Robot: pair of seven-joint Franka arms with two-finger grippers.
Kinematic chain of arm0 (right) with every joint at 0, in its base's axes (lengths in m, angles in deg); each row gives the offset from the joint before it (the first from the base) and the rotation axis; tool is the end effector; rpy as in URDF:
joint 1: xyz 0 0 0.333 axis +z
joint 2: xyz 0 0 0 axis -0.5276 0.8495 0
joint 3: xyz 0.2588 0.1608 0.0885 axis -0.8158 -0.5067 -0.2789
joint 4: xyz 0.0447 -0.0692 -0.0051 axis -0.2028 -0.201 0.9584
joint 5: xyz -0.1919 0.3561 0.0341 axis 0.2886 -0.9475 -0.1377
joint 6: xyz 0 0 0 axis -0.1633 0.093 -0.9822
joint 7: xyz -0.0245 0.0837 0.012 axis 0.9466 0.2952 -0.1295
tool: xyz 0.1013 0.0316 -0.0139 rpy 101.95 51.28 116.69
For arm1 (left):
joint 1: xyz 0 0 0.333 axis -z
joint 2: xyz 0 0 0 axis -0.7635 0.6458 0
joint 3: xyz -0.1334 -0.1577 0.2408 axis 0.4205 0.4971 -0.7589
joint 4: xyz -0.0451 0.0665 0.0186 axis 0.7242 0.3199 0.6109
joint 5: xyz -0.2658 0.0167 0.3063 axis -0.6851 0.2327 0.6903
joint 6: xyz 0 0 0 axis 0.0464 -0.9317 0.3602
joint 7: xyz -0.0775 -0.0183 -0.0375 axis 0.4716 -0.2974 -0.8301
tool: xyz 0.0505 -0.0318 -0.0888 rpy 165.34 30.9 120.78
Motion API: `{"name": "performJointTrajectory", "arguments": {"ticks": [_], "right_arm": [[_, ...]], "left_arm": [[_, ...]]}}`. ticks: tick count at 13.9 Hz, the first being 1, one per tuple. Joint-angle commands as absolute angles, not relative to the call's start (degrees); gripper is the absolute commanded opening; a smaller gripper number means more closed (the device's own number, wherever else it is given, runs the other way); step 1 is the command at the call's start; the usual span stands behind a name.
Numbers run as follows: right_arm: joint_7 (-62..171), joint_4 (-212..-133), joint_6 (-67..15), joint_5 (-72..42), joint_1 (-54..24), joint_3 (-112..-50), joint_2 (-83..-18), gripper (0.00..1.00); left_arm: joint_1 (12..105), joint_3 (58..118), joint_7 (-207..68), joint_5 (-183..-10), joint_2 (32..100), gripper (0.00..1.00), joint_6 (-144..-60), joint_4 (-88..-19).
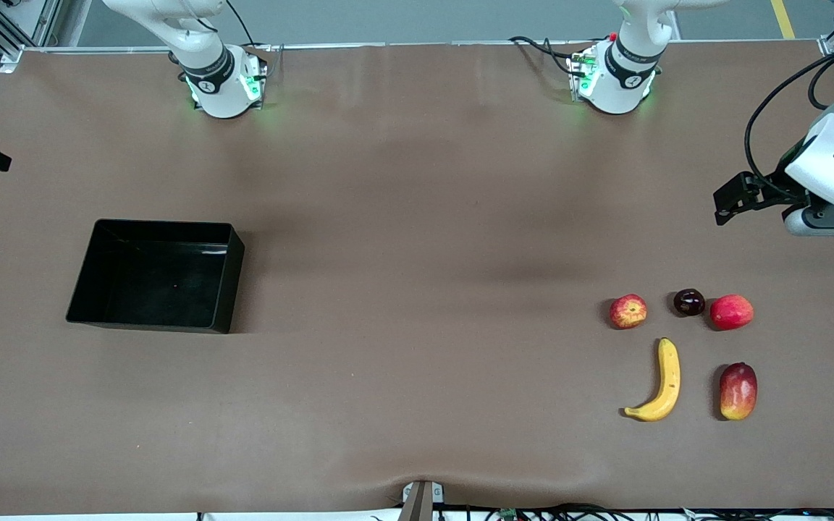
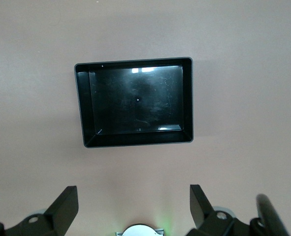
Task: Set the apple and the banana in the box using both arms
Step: 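Reach the left gripper to the red-yellow apple while the right gripper reaches the box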
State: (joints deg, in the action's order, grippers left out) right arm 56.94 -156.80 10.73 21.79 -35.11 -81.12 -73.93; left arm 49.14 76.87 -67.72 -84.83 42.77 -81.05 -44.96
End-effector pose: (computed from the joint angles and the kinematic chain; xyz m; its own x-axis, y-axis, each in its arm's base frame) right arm 0.5401 -0.0800 0.6664 0.9922 -0.0971 -0.0781 -0.0980 -0.9951 -0.0087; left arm 0.5861 -0.0610 0.6071 0.9975 -0.0382 0.0593 -0.0361 -0.9987 -0.0363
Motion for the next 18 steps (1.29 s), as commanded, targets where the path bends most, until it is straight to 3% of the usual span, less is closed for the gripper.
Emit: {"name": "performJointTrajectory", "arguments": {"ticks": [1,5,10,12,16,18], "right_arm": [[57.8,-156.9,10.4,20.7,-35.7,-81.4,-74.1,1.0],[57.4,-156.4,10.2,21.1,-35.9,-81.4,-73.0,1.0],[57.1,-155.6,8.6,22.0,-37.6,-81.2,-68.2,1.0],[56.9,-155.7,7.7,21.8,-41.3,-81.3,-66.3,1.0],[55.6,-156.4,4.7,21.8,-46.4,-81.3,-59.4,1.0],[55.0,-157.0,3.7,21.9,-47.5,-81.3,-56.3,1.0]], "left_arm": [[49.2,76.9,-67.8,-85.7,43.5,1.0,-80.5,-43.2],[49.0,77.0,-67.7,-85.6,43.5,1.0,-80.5,-41.9],[49.0,76.9,-68.2,-85.8,48.9,1.0,-82.4,-43.0],[49.2,77.0,-68.6,-85.9,49.9,1.0,-87.9,-47.3],[49.1,77.1,-69.1,-85.8,50.4,1.0,-106.6,-62.1],[49.0,77.1,-69.0,-85.6,53.7,1.0,-109.7,-63.7]]}}
